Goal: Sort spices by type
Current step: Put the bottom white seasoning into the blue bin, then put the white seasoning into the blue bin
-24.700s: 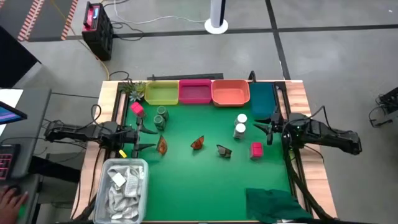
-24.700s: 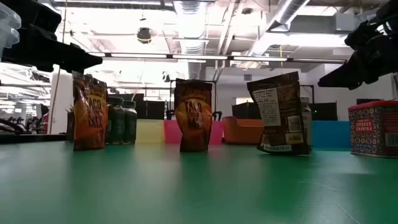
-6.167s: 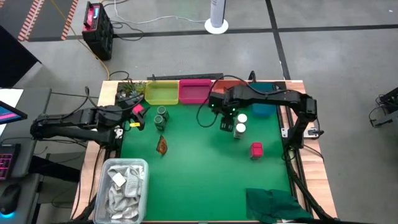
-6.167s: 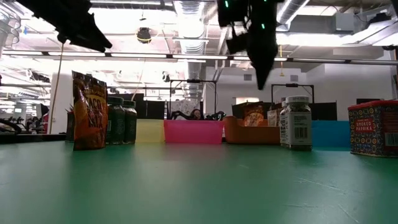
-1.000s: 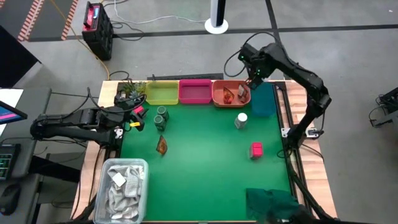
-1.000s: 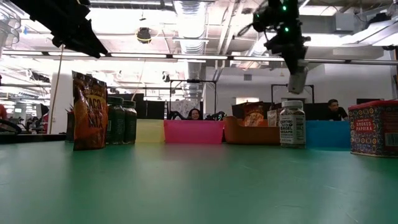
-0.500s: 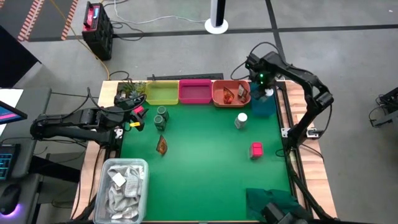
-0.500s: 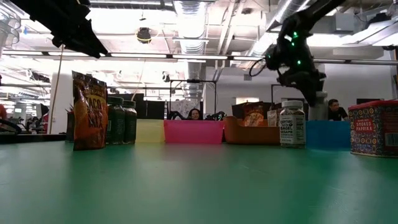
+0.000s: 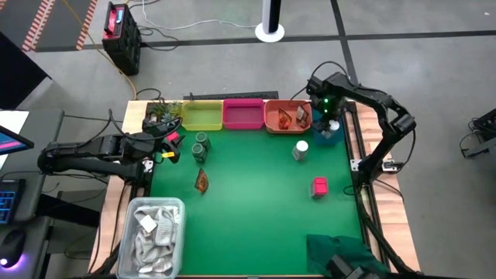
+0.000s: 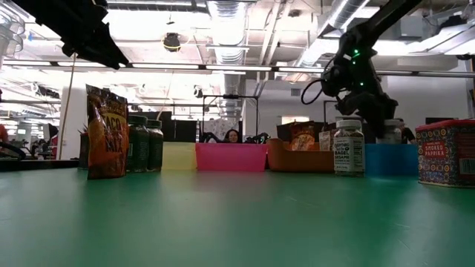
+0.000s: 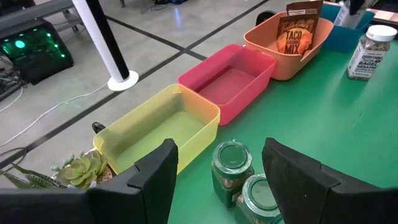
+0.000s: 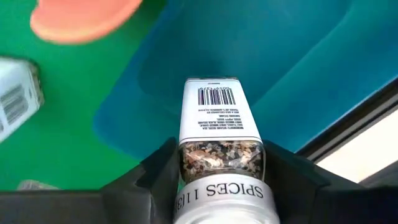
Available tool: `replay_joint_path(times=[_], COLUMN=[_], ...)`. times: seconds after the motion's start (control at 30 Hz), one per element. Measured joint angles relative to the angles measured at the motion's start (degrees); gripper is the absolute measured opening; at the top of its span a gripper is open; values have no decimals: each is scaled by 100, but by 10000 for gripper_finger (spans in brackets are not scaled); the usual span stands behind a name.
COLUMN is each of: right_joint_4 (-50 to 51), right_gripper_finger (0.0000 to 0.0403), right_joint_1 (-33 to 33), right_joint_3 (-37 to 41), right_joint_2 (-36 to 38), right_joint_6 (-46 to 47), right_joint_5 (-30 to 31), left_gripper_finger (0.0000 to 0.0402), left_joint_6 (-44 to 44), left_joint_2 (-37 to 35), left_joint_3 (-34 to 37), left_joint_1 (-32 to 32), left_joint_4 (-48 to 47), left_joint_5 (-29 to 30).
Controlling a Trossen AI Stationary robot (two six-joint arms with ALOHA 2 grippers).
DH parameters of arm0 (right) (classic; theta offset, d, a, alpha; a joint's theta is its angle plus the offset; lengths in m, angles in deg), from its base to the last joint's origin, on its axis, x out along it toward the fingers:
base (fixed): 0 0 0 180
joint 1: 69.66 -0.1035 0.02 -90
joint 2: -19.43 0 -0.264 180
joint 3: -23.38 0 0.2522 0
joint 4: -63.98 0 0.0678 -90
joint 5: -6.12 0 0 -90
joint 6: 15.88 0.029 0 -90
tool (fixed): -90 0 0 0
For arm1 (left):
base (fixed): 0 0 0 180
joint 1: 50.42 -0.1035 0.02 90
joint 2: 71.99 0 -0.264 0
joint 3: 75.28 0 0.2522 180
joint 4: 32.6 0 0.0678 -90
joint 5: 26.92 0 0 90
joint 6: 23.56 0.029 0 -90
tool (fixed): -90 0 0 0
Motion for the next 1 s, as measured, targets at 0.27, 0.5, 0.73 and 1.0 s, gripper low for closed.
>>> replay_joint_path(times=[0.27, 0.5, 0.73, 1.0], right_joint_4=[-202, -9, 497, 486], right_gripper_finger=[268, 271, 271, 271], right_joint_1=[-85, -81, -273, -1219], right_joint_3=[34, -121, -804, -1279], right_joint_2=[0, 2, 2, 307], right_joint_6=[-14, -13, -10, 49], right_joint_5=[7, 7, 289, 222], left_gripper_finger=[224, 224, 224, 224], left_joint_6=[2, 2, -4, -17], left_joint_2=[1, 0, 1, 0], left_joint_3=[-1, 0, 0, 0], left_joint_1=[0, 1, 0, 1], left_joint_4=[-2, -6, -17, -21], left_joint_5=[0, 0, 0, 0])
